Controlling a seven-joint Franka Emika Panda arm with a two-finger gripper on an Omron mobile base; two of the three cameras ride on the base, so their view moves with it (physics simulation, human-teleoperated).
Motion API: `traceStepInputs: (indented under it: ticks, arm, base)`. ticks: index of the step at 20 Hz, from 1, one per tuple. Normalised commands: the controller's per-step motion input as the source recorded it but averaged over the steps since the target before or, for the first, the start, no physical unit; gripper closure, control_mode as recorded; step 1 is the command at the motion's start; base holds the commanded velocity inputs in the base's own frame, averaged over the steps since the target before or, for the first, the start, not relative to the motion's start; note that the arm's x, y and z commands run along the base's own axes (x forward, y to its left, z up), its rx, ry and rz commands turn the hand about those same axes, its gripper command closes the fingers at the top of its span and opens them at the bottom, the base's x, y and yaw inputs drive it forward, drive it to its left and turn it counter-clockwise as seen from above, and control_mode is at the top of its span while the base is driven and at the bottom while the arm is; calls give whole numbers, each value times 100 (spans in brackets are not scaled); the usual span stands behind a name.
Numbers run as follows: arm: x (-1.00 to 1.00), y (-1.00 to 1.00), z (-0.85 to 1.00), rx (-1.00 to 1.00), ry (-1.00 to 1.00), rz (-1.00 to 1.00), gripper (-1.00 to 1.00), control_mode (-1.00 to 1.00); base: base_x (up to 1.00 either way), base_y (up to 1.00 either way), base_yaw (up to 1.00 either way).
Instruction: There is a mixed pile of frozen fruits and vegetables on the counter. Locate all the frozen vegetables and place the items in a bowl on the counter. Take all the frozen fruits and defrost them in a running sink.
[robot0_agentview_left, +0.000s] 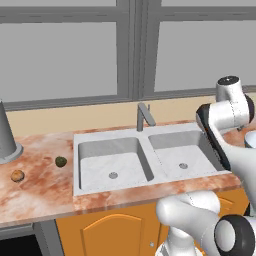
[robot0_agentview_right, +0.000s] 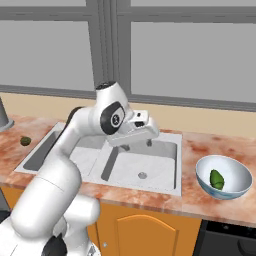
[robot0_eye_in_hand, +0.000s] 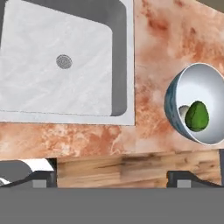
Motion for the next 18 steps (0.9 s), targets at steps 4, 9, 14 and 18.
traceStepInputs:
  ticks: [4,9,14,18]
  arm:
    - [15,55,-25,30,-14,-11,-100,-100]
    - [15,92,1,14,2,0,-100,-100]
    - [7,100,4,-2,8,1,-100,-100]
    - [5,100,-10,-3,15,7,-100,-100]
  base:
    - [0,0,0]
    - [0,0,0]
    - [0,0,0]
    - [0,0,0]
